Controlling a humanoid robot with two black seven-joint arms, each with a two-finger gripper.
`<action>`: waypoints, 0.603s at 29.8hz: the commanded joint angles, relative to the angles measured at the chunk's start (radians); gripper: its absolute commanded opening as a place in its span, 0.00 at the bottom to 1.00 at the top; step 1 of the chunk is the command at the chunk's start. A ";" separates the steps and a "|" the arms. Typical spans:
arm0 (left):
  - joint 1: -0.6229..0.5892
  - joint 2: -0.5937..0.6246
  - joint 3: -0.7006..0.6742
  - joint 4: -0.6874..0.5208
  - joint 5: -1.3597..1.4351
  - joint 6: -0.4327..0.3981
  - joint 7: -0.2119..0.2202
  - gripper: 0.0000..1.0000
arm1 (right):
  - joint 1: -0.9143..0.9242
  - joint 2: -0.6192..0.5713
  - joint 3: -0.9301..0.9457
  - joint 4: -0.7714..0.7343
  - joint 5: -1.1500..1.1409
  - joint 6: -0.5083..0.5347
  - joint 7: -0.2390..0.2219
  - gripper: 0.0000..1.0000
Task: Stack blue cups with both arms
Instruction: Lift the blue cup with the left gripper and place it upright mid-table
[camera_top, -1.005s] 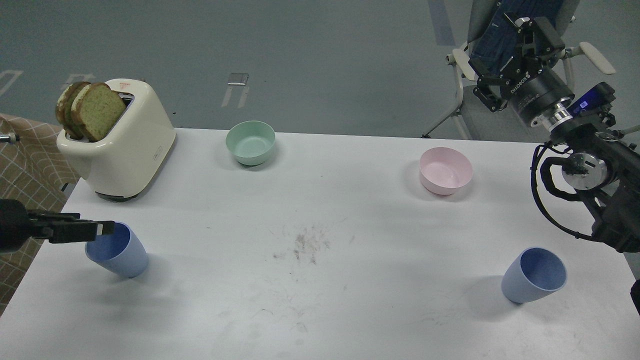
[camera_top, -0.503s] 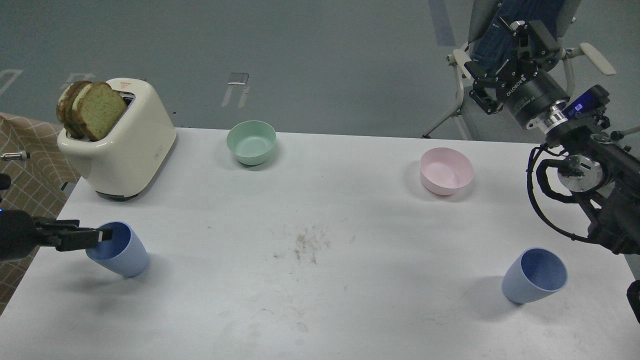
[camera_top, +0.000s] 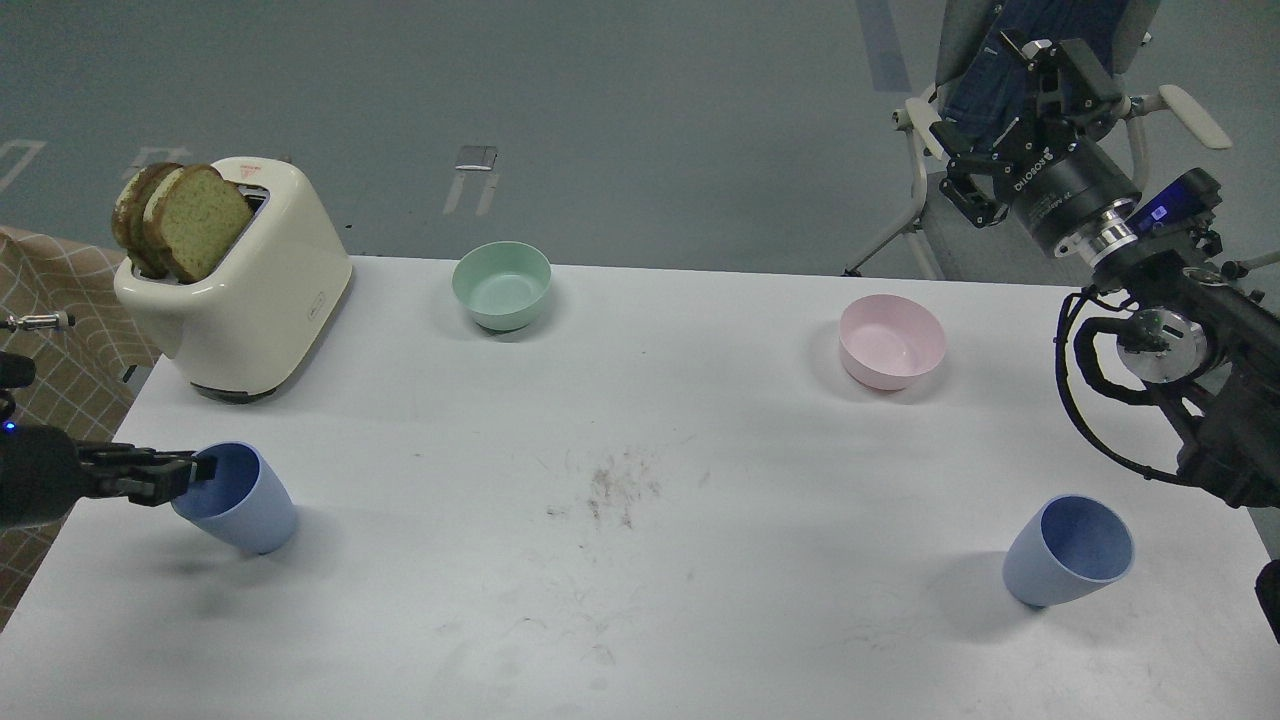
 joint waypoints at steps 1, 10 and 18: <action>-0.009 0.011 -0.007 -0.012 0.013 0.006 0.000 0.00 | 0.001 0.001 0.001 0.000 0.000 0.000 0.000 1.00; -0.211 0.072 -0.016 -0.164 0.137 0.103 0.000 0.00 | 0.039 -0.025 0.003 0.008 0.000 0.000 0.000 1.00; -0.418 -0.122 -0.014 -0.218 0.258 -0.022 0.000 0.00 | 0.125 -0.029 -0.002 0.008 -0.009 0.000 0.000 1.00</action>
